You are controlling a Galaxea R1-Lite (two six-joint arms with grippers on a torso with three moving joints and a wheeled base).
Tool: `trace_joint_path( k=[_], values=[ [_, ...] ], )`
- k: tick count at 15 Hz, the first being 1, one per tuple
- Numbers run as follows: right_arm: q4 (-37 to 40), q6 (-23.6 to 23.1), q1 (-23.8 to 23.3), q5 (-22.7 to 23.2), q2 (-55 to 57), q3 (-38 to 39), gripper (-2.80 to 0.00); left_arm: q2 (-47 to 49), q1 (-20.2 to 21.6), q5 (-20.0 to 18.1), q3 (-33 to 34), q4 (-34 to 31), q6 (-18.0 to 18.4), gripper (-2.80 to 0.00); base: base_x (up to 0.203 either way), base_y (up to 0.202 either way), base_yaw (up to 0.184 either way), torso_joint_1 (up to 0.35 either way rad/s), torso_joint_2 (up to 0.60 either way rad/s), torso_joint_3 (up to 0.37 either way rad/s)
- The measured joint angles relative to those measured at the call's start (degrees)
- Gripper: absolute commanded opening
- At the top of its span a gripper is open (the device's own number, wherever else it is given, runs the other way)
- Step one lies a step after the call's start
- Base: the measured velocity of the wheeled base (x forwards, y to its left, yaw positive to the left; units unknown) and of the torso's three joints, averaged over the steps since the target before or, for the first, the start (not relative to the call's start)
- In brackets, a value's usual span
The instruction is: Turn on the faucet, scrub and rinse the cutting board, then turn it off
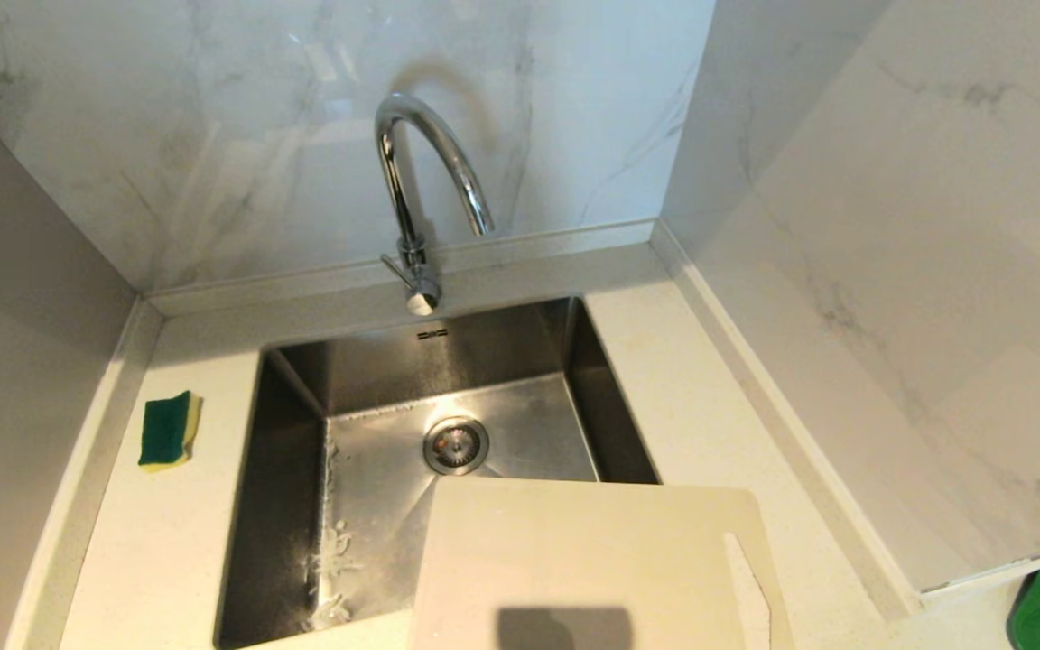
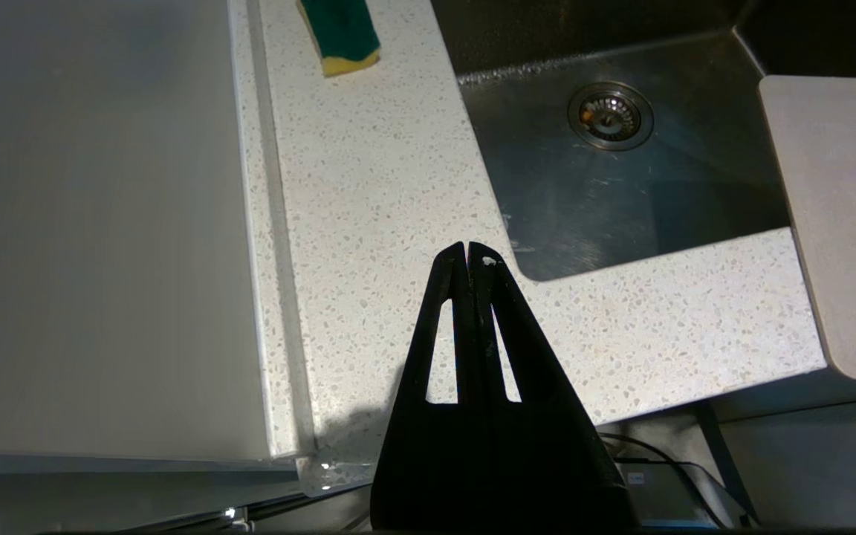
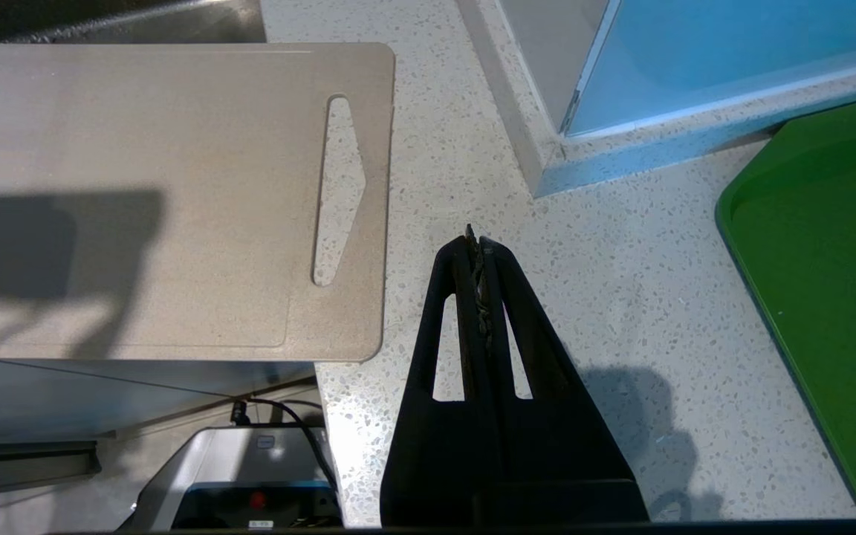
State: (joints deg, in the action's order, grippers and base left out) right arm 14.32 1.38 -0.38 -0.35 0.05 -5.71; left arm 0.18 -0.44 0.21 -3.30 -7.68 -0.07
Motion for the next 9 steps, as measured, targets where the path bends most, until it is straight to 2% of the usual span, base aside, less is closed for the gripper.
trace_joint_path(
  k=[9],
  values=[
    [0.0, 0.0, 0.0, 0.0, 0.0, 0.0, -2.80, 0.0, 0.0, 0.0, 0.0, 0.1, -0.1, -2.80, 0.000, 0.000, 0.000, 0.000, 0.00, 0.000]
  ],
)
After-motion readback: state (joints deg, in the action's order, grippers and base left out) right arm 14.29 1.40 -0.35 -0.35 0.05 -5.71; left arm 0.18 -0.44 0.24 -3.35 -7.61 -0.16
